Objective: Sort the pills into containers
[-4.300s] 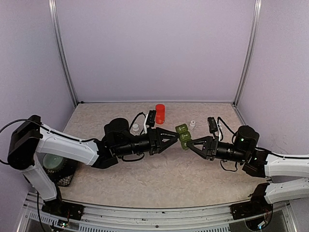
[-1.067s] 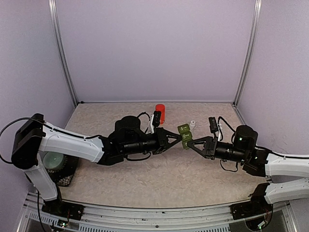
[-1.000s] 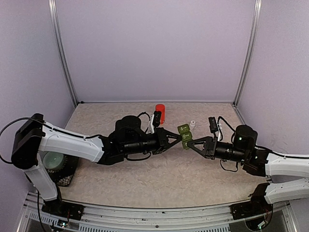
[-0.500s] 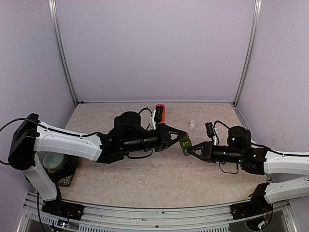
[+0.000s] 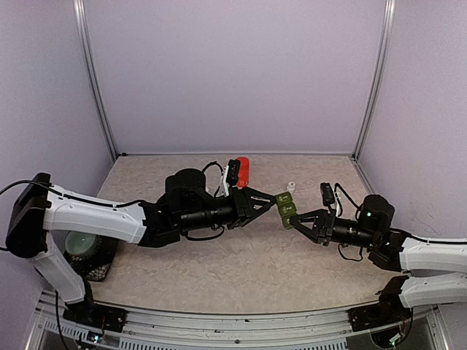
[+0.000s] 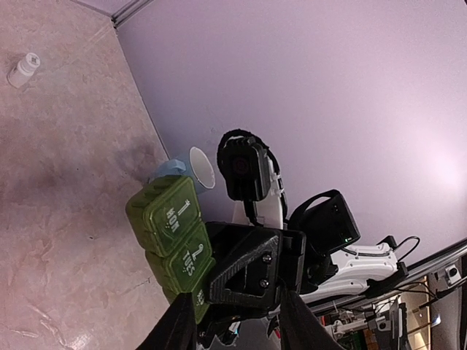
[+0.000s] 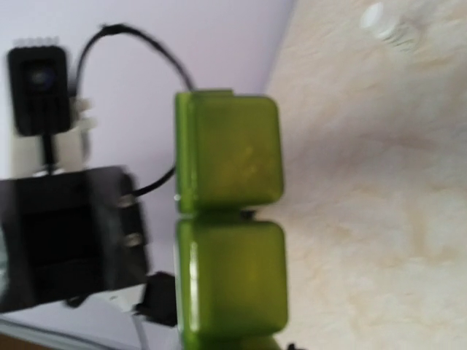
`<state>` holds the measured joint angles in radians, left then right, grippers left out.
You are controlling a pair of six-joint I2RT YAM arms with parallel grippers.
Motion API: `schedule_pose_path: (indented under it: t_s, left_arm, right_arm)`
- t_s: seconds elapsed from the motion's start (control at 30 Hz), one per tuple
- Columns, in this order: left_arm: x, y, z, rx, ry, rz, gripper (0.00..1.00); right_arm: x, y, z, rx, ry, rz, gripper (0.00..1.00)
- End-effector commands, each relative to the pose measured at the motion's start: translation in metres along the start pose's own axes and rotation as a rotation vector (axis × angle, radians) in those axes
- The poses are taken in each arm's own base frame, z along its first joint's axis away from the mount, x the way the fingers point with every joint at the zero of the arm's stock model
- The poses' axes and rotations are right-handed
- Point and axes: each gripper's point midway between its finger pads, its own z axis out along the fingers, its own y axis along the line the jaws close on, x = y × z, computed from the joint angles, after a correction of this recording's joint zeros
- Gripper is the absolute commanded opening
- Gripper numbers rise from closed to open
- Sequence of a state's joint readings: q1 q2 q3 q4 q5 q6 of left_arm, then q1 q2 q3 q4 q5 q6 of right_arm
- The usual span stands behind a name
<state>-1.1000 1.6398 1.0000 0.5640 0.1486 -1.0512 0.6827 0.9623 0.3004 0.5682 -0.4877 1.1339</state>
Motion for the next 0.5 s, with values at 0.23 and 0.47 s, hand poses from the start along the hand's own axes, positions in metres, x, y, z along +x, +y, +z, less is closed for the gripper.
schedule_pose_path:
  t_s: [0.23,0.47]
  left_arm:
    - [0.003,0.004,0.007,0.007,0.020,0.009,0.41]
    - [-0.003,-0.007,0.008,0.038,0.005,0.016,0.39]
  right_arm:
    - [-0.005,0.043,-0.004,-0.198,0.014,0.035,0.00]
    - [-0.005,0.035,-0.003,-0.155,0.008,0.020,0.00]
